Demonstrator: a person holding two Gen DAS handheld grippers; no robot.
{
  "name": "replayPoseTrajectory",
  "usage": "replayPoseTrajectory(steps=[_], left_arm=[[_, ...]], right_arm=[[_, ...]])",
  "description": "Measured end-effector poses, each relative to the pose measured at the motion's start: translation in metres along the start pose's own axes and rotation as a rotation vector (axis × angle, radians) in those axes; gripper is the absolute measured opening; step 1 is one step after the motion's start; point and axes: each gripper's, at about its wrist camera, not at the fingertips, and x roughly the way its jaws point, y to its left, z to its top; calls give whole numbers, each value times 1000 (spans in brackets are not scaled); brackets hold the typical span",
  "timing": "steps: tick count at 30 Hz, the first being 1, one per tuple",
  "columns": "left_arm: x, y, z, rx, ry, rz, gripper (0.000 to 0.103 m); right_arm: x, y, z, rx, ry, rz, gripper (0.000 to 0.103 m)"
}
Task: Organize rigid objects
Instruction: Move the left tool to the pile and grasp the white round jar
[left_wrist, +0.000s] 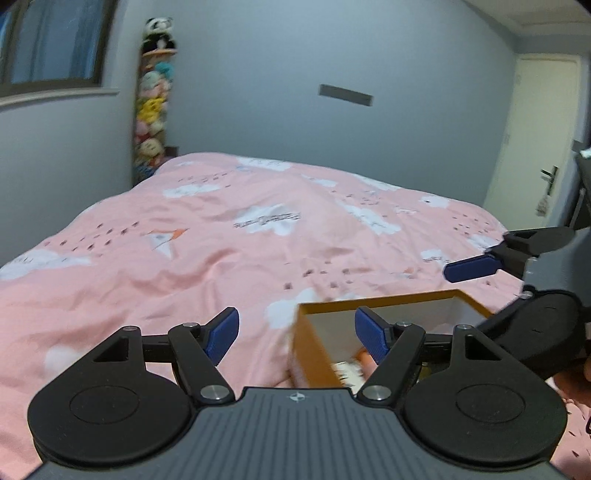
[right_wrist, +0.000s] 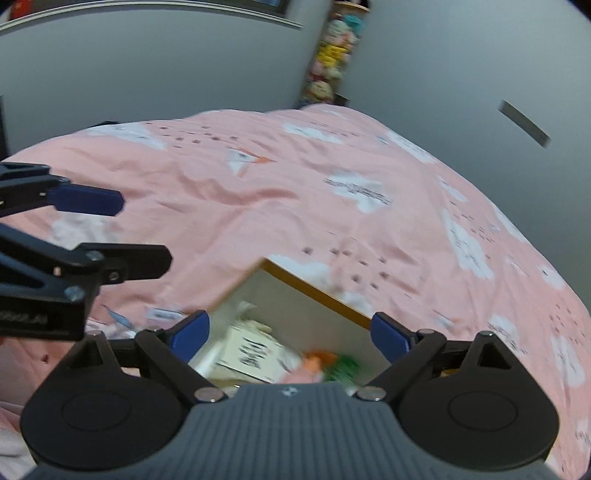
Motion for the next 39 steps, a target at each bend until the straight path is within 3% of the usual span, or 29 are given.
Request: replayPoseTrajectory(steps=[5,12,16,20,27,33,39], left_arm=[[-1,41,-4,-57,62,54,84],[3,68,-16,38,214,90,76],[10,74,-30,49,320,44,72],[21,70,-46,50,410,-36,57],[38,59,-60,78,471,-24,58],[66,52,-77,90,546,-15,71],[97,58,-93,10,610,-17,74]], right_arm=[[8,24,16,-105,-14,44,93],[28,53,35,-215,12,124,93],[43,74,38,-328,42,158,90],[61,90,36,-437,92,182,79],[88,102,27,-618,170,267,77],[115,103,28,-658,303,310,78],[117,103,29,-718,333,342,78]])
